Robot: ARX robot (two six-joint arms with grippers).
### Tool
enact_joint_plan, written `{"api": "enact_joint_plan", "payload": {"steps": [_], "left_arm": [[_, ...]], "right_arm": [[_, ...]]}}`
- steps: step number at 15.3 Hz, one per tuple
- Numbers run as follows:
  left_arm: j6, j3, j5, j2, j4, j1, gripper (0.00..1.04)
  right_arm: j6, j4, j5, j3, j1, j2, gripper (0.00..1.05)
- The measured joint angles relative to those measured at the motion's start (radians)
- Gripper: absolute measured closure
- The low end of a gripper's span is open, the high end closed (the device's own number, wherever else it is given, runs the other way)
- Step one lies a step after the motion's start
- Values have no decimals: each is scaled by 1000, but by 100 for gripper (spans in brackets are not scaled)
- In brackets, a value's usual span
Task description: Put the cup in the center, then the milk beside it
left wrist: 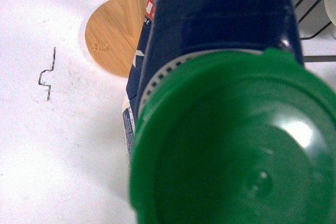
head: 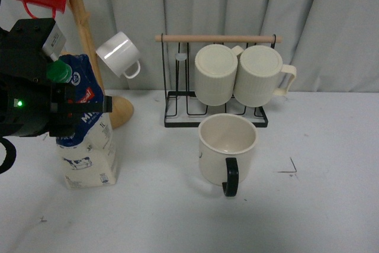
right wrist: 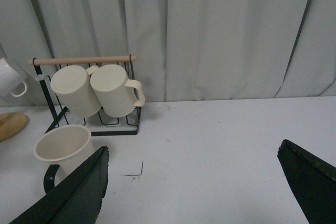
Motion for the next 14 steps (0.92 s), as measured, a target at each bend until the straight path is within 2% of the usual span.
{"api": "enact_joint_plan", "payload": {"steps": [5,9,14], "left_arm": [[-20,37,-11,-30,-55,-108,103],[-37,113,-40,-13,-24,-192,103],[-40,127,-67,80,2,-223,103]], "right_arm": [[0,0,0,0,0,0,6],[0,0,0,0,0,0,6],[0,0,0,0,0,0,6]]}}
